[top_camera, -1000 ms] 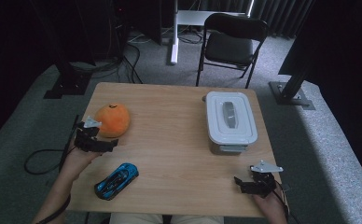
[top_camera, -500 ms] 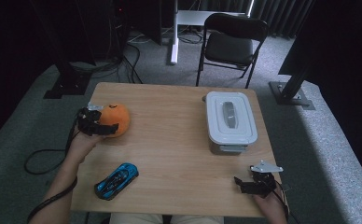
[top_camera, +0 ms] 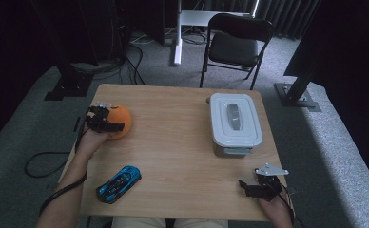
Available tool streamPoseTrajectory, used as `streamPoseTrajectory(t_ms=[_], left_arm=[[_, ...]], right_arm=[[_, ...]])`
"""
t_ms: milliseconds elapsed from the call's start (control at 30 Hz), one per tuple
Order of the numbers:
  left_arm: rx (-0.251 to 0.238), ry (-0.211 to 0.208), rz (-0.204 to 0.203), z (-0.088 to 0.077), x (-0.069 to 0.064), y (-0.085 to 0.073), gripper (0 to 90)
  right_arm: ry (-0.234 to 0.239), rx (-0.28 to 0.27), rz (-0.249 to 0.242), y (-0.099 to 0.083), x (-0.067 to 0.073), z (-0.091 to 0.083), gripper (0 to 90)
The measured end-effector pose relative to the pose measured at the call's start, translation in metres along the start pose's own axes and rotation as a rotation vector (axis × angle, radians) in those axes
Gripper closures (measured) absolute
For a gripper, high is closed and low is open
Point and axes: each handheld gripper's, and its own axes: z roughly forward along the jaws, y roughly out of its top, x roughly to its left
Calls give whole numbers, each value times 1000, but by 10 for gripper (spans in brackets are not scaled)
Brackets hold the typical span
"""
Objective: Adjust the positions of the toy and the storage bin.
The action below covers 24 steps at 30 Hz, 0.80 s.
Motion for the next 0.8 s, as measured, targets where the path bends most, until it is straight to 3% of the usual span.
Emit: streamPoseTrajectory(t_ms=[167,200,333,400,433,500,633,800], left_arm=[[2,10,1,7,3,-1,138],[0,6,20,9,4,-4,189],[-22,-20,3,8,6,-10,347],[-35,-29,13,6,8,-12,513],[-42,-37,17,3,8,-13,513],[-58,-50,39,-6,10,-15,629],[-63,-59,91,-15,9,-18,666],[-74,-111,158,-30,8,-28,665]], right_arm=[[0,0,0,0,0,0,144],[-1,0,0,0,0,0,144],[-1,0,1,0,0,0,144],[-1,0,1,0,0,0,144],[-1,0,1,0,0,0,144],[-2,0,3,0,0,0,144],[-3,0,4,0,0,0,144],[-3,0,4,0,0,0,144]])
